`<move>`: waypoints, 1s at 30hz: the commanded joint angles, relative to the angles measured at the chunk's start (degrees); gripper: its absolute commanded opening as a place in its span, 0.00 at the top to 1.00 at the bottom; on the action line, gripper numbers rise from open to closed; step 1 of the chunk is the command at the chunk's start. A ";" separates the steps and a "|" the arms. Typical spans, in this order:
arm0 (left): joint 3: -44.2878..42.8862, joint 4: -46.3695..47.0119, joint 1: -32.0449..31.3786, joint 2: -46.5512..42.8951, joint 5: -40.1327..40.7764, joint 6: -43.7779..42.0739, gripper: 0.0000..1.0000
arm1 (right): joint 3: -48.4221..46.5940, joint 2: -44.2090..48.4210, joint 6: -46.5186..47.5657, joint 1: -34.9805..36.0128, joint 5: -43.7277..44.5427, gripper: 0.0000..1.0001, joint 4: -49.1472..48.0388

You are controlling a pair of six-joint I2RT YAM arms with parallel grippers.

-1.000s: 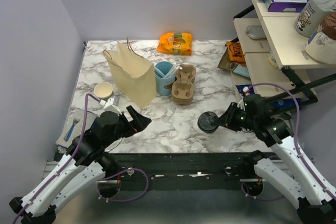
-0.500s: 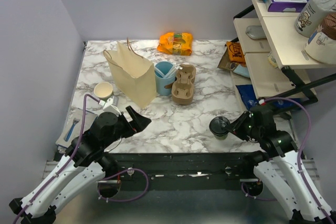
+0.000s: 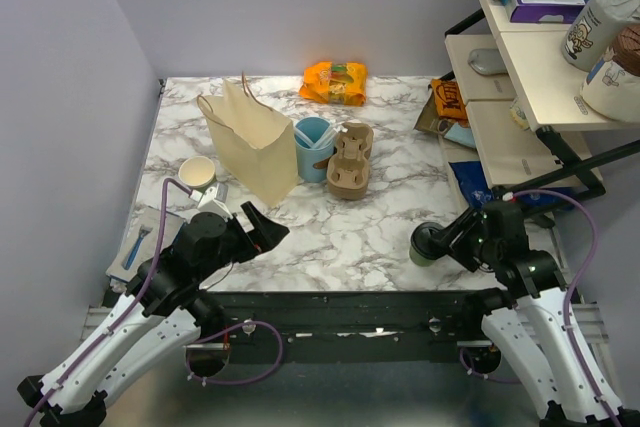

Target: Pack the takeout coffee

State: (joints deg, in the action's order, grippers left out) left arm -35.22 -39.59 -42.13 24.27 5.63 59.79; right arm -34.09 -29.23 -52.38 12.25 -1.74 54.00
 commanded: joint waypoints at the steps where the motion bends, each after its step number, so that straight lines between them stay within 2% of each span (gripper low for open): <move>1: -0.90 -0.40 -0.06 -0.01 -0.62 -0.38 0.01 | -1.07 1.11 -0.53 -0.39 4.37 0.32 4.00; 4: -0.81 -0.31 -0.06 0.16 -0.79 -0.55 0.01 | -4.75 1.37 0.78 -0.47 7.79 0.23 6.98; 5: -0.81 -0.13 -0.06 0.25 -0.79 -0.46 0.01 | -6.07 1.55 1.22 -0.47 9.28 0.17 7.78; 7: -0.99 0.04 -0.15 0.51 -0.80 -0.81 0.01 | -9.84 1.64 4.38 -0.47 9.65 0.14 9.36; 10: -1.51 -0.13 -0.06 0.95 -0.62 -1.34 0.01 | -15.54 1.81 11.84 -0.30 5.80 0.07 10.07; 11: -1.69 -0.05 -0.06 1.13 -0.53 -1.43 0.01 | -16.79 1.81 14.30 -0.47 1.69 0.00 9.73; 14: -1.60 0.39 -0.06 1.92 -0.18 -1.96 0.01 | -18.91 1.55 19.41 -0.39 -7.45 0.00 8.50; 20: -1.52 2.68 -0.06 5.60 0.70 -2.40 0.01 | -16.36 2.43 23.46 -0.21 -15.74 0.00 3.57; 27: -1.17 4.35 -0.06 10.27 0.09 -1.70 0.01 | -18.03 -0.91 25.49 3.56 -14.44 0.00 1.38; 30: -0.99 4.61 -0.06 10.44 0.08 -1.43 0.01 | -18.30 -4.24 21.38 12.68 -7.17 0.00 -1.60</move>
State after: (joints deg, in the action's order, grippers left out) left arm -35.31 -36.99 -42.13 34.87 5.63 58.39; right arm -51.16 -29.76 -29.08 17.06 -13.74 56.97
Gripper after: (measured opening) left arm 0.990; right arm 0.997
